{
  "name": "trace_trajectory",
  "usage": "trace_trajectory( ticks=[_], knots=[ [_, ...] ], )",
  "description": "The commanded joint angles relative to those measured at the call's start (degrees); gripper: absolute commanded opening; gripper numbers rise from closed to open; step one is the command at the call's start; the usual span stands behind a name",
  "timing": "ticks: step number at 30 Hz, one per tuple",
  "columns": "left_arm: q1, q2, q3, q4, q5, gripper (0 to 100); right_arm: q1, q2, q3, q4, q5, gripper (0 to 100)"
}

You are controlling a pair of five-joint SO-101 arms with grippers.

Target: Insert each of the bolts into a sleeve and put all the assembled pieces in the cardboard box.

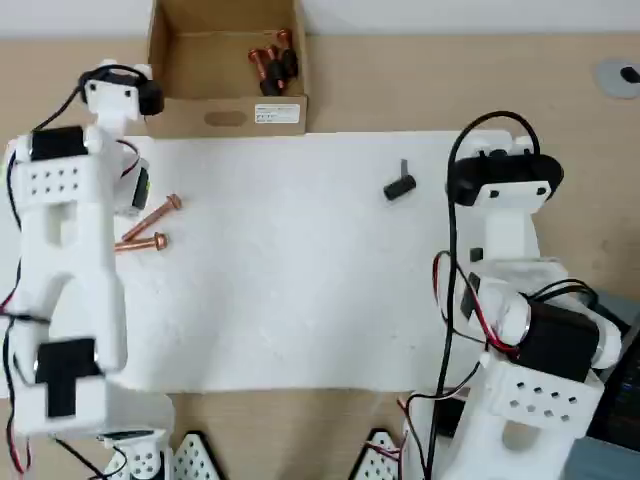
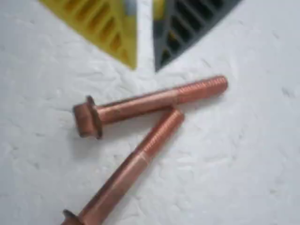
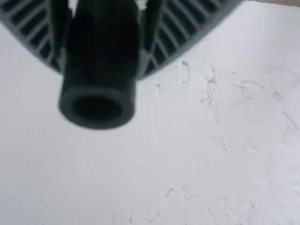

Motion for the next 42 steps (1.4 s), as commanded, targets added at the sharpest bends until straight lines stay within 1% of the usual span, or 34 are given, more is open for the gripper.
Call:
trace_trajectory(
  ticks=[1,5,8,10,16,23,34,39,42],
  knots=[
    [-0.1,5.7,-8.9,3.9,-4.8,4,0.7,-0.8,0.1,-1.1,-0.6,1.0],
    [-0.2,13.5,-16.7,7.9,-9.2,4,0.7,-0.8,0.0,-1.1,-1.2,1.0],
    [-0.2,18.6,-22.2,9.9,-11.4,9,0.6,-0.8,0.0,-1.1,-3.9,1.0],
    [-0.4,21.8,-25.4,10.1,-11.9,11,0.5,-0.8,0.0,-1.1,-4.3,1.0],
    [-0.2,30.8,-32.3,10.3,-15.0,11,0.5,-0.8,0.0,-1.1,-4.3,1.0],
    [0.4,38.8,-40.2,10.5,-15.8,11,0.3,-0.7,0.0,-1.2,-4.2,1.0],
    [3.7,40.1,-41.1,10.8,-15.8,11,0.3,-0.5,0.1,-2.9,-4.2,1.0],
    [3.7,39.8,-44.1,15.1,-17.8,11,0.3,-0.5,0.0,-3.3,-4.2,1.0],
    [3.1,40.3,-45.2,15.1,-17.8,11,0.3,-0.5,0.0,-3.3,-4.2,1.0]
  ],
)
